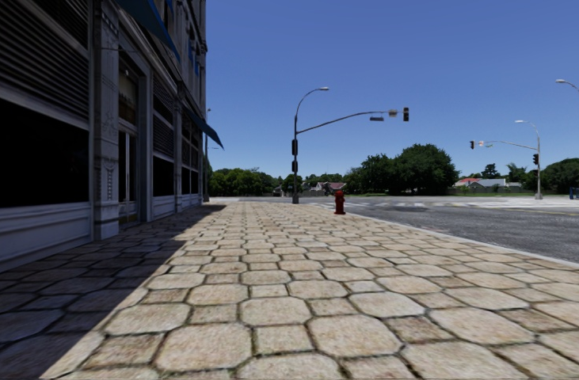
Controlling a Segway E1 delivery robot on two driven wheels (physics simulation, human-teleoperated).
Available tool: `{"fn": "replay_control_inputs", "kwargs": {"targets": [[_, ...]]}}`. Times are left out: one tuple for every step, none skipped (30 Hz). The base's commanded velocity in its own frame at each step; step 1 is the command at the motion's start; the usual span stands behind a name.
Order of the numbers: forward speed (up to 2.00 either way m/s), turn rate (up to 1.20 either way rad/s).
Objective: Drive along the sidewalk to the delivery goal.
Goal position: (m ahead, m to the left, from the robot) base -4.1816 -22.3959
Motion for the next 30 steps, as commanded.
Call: {"fn": "replay_control_inputs", "kwargs": {"targets": [[2.0,0.0],[2.0,0.0],[2.0,0.0],[2.0,0.0],[2.0,0.0],[2.0,0.0],[2.0,0.0],[2.0,0.0],[2.0,0.0],[2.0,0.0],[2.0,0.0],[2.0,0.0],[2.0,0.0],[2.0,0.0],[2.0,0.0],[2.0,0.0],[2.0,0.0],[2.0,0.0],[2.0,0.0],[2.0,0.0],[2.0,0.0],[2.0,0.0],[2.0,0.0],[2.0,0.0],[2.0,0.0],[2.0,0.0],[2.0,0.0],[2.0,0.0],[2.0,0.0],[2.0,0.0]]}}
